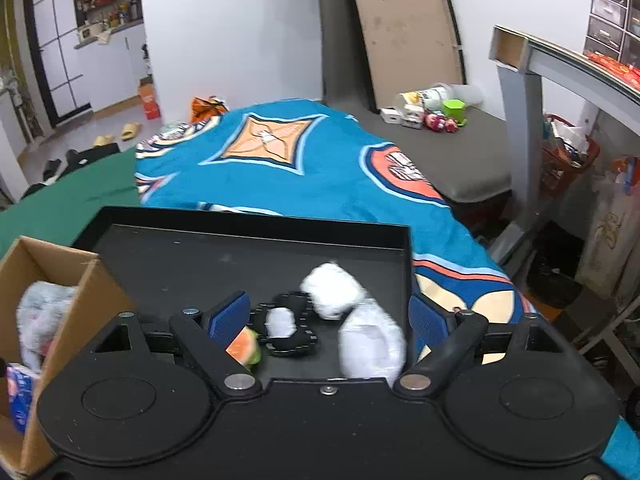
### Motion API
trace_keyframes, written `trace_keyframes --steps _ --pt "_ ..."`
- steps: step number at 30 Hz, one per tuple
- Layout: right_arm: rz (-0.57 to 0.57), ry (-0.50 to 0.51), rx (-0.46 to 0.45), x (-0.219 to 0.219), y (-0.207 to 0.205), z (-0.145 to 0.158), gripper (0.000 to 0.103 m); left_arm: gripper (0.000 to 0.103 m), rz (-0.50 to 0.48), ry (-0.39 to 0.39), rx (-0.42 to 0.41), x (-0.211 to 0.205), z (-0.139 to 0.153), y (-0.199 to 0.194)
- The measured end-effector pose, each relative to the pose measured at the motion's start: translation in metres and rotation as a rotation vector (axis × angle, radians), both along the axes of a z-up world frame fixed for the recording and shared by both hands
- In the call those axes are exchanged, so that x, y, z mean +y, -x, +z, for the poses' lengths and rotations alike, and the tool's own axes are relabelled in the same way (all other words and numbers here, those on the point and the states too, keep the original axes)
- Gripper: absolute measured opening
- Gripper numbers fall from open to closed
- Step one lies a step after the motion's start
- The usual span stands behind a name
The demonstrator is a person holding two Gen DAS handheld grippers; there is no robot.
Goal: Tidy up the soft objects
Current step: 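Move the right gripper to the clear plastic bag and grasp it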
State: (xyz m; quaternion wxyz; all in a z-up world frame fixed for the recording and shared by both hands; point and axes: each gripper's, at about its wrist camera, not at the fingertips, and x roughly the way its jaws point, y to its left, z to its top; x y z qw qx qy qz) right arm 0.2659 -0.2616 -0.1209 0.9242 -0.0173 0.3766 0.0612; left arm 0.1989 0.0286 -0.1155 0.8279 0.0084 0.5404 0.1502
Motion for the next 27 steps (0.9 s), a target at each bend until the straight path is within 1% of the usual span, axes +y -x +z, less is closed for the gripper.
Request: trace_keyframes --steps 4,7,8,9,13,14,16,17,18,20,24,27 --pt "-0.008 0.016 0.016 -0.004 -0.006 -0.011 0.084 0.065 0.007 -0.009 0.003 -0.002 0.000 -0.002" --pt "-0.014 0.024 0.044 -0.006 -0.010 -0.021 0.071 0.065 0.008 -0.013 0.006 -0.002 0.000 -0.002" --pt "-0.018 0.026 0.053 -0.007 -0.012 -0.024 0.064 0.065 0.005 -0.017 0.008 -0.002 0.000 -0.003" --pt "-0.020 0.029 0.065 -0.008 -0.014 -0.028 0.059 0.065 0.003 -0.019 0.008 -0.003 -0.001 -0.003" --pt "-0.018 0.076 0.104 -0.008 -0.017 -0.043 0.054 0.065 0.015 -0.014 0.004 -0.002 -0.001 -0.005" --pt "-0.010 0.085 0.117 -0.008 -0.019 -0.047 0.048 0.065 0.019 -0.015 0.004 -0.002 -0.002 -0.006" --pt "-0.002 0.113 0.127 -0.006 -0.020 -0.054 0.041 0.065 0.019 -0.019 0.006 -0.003 -0.002 -0.008" --pt "0.004 0.138 0.118 -0.004 -0.019 -0.055 0.037 0.065 0.020 -0.020 0.005 -0.003 -0.002 -0.008" --pt "0.013 0.147 0.112 -0.002 -0.019 -0.054 0.031 0.065 0.020 -0.018 0.005 -0.003 -0.001 -0.008" --pt "0.010 0.130 0.114 -0.003 -0.019 -0.051 0.024 0.065 0.019 -0.011 0.000 -0.002 -0.001 -0.005" --pt "-0.009 0.096 0.082 -0.009 -0.016 -0.040 0.017 0.065 0.012 -0.003 -0.004 -0.001 0.001 -0.002" --pt "-0.027 0.076 0.070 -0.012 -0.015 -0.032 0.016 0.065 0.011 0.007 -0.010 0.000 0.003 -0.002"
